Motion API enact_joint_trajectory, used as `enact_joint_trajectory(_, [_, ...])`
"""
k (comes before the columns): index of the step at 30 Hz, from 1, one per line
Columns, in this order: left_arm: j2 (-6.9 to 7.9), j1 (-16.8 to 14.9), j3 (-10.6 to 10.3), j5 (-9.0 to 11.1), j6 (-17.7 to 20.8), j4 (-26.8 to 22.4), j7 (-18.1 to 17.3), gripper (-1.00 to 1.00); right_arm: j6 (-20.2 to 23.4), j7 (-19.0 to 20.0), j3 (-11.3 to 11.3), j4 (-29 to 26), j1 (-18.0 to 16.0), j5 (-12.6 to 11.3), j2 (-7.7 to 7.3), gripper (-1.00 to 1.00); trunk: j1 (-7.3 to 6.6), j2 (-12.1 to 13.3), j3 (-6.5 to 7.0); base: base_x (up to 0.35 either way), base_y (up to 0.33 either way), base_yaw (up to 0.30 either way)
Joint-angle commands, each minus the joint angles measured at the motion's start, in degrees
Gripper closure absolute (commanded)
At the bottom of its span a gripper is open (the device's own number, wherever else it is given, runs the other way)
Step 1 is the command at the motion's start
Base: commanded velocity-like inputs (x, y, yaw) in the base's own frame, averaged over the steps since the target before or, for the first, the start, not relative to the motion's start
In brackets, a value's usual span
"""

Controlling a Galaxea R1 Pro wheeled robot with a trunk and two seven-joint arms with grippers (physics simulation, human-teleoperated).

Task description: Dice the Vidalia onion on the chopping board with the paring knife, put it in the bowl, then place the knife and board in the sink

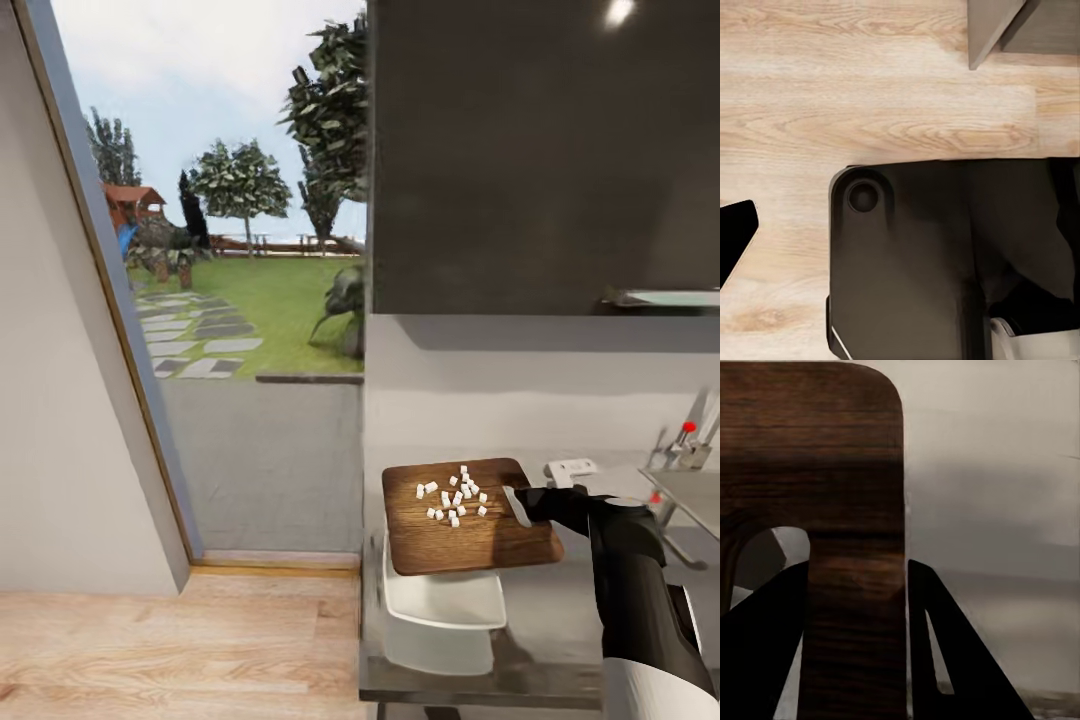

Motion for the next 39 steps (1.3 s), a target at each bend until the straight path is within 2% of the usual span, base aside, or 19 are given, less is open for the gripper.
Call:
enact_joint_trajectory(1, [0.03,0.03,-0.28,0.36,-0.06,-0.05,-0.1,-1.0,0.13,0.6,-0.12,-0.07,-0.05,0.41,0.07,1.0,0.03,-0.04,0.09,0.0,0.238,0.0])
enact_joint_trajectory(7, [0.03,0.03,-0.28,0.32,-0.06,-0.05,-0.1,-1.0,0.13,0.6,-0.12,-0.07,-0.05,0.41,0.07,1.0,0.03,-0.04,0.63,0.0,0.18,0.0])
enact_joint_trajectory(20, [0.03,0.03,-0.28,0.32,-0.06,-0.05,-0.1,-1.0,0.13,0.6,-0.12,-0.07,-0.05,0.41,0.0,1.0,0.03,-0.04,1.75,0.0,0.009,0.0])
enact_joint_trajectory(29, [0.03,0.03,-0.28,0.31,-0.06,-0.05,-0.1,-1.0,-0.16,0.59,-0.12,-0.07,-0.05,0.41,-0.69,1.0,0.03,-0.04,1.86,0.0,0.0,0.0])
enact_joint_trajectory(39, [0.03,0.03,-0.28,0.32,-0.06,-0.05,-0.1,-1.0,-2.66,0.6,-0.2,-0.07,-0.05,0.27,-0.49,1.0,0.03,-0.04,1.86,0.0,0.0,0.0])
